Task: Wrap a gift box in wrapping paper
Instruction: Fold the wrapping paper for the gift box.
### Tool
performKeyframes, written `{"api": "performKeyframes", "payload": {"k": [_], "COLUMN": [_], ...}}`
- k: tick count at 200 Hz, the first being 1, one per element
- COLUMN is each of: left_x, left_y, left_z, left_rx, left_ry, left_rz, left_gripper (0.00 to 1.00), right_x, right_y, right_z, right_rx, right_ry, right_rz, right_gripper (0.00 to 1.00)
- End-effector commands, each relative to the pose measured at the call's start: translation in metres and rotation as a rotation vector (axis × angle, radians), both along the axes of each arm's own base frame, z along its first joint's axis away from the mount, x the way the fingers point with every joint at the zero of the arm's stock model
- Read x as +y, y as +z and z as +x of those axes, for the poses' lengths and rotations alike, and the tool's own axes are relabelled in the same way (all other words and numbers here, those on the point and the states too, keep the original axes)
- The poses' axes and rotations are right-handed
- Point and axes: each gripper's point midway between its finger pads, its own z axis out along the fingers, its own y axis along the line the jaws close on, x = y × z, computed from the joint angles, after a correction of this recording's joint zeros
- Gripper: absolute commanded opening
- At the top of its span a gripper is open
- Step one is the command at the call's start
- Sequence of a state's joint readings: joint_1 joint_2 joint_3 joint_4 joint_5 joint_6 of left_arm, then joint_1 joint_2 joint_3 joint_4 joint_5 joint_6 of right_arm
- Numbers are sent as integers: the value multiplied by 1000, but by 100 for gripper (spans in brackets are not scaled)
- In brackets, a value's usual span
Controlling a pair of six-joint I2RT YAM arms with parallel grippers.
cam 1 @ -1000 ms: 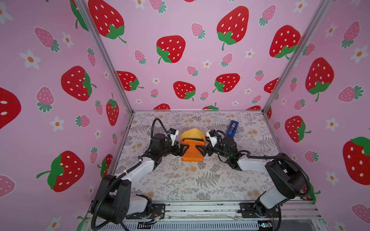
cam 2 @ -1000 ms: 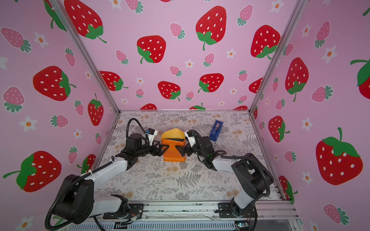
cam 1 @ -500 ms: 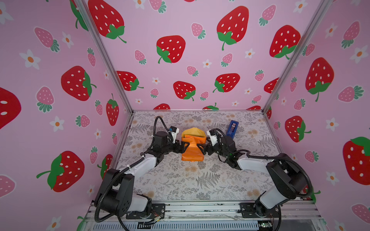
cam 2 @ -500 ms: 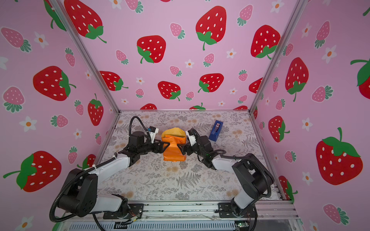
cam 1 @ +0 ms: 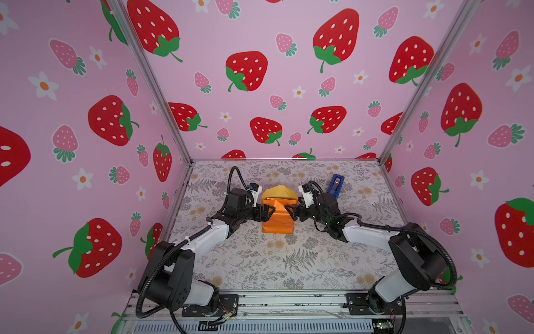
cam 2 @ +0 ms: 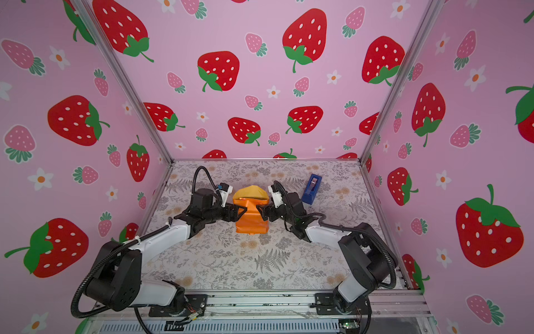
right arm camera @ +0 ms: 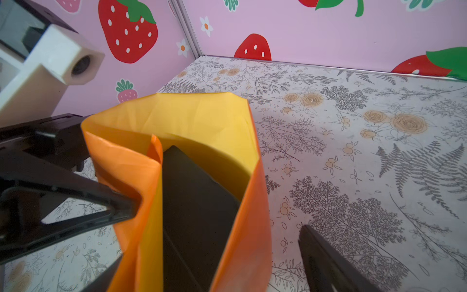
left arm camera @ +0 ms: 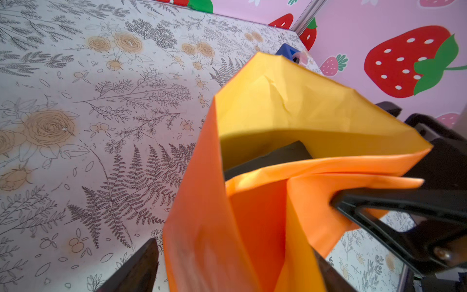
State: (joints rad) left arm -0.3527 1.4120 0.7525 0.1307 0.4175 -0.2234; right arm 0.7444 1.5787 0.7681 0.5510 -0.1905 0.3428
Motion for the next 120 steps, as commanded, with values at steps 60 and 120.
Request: {"api": "performKeyframes", "payload": {"k": [60,120], "left_x": [8,27], "left_y": [-21,-17], "left_z": [-15,7], "left_rx": [49,-25], "left_ry": [29,207], "left_rz": [116,221], "left_gripper": [78,61], "right_x": [-1,-8], "right_y": [-26,-33], "right_z": [-7,-7], "right_rx": [104,117], "right_ry": [-84,-168], "right_rz": [-96,-93], "right_gripper": [83,72]}}
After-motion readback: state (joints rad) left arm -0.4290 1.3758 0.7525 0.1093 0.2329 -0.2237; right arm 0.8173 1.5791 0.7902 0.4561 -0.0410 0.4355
